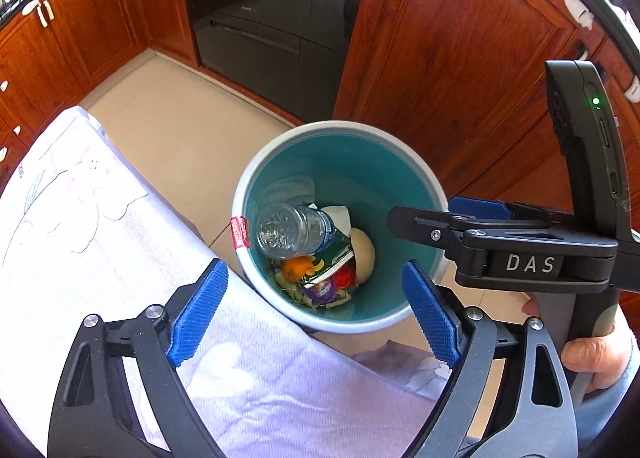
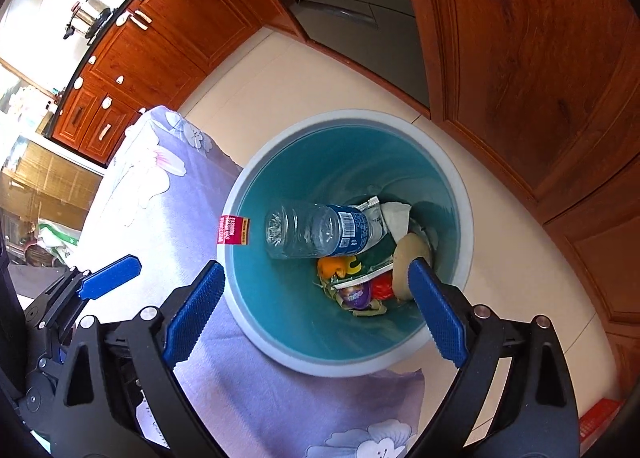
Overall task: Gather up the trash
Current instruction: 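Open both tools to drop the peel and bottle into the bin, then move both tools back over the table toward the Pocky box and melon rind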
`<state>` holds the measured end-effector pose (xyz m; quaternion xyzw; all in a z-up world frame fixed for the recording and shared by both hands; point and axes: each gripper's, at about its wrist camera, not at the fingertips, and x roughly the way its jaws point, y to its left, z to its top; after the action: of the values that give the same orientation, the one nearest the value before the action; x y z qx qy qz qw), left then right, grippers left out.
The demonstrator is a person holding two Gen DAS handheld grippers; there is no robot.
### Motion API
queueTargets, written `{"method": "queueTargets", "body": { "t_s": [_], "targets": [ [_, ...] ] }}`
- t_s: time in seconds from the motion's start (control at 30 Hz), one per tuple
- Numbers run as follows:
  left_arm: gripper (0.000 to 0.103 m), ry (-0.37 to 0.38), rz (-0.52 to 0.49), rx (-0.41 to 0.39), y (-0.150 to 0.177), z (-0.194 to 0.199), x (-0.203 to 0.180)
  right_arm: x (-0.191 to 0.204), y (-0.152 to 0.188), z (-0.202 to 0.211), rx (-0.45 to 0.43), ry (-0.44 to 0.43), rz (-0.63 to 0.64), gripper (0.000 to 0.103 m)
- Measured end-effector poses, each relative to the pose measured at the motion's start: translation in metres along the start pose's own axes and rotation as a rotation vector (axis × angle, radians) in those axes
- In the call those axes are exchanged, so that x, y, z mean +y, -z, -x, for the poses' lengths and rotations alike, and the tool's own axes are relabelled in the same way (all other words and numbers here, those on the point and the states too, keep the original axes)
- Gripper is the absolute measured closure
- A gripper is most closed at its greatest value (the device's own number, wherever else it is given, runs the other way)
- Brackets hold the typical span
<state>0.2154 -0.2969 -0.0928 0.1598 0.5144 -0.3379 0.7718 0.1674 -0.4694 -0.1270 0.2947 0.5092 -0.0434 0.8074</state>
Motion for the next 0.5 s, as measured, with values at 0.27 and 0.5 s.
{"method": "queueTargets", "body": {
  "t_s": [0.27,0.5],
  "targets": [
    [0.01,0.013,0.028,-0.024,0.01,0.023,-0.002,0.013,0.015,0.02,-0.013,-0.003,0.013,0.014],
    [0.007,0.019,0.049,-0.049,0.038,0.05,0.003,0.04,0.035,0.036,-0.011,-0.029,0.066,0.014]
  ]
}}
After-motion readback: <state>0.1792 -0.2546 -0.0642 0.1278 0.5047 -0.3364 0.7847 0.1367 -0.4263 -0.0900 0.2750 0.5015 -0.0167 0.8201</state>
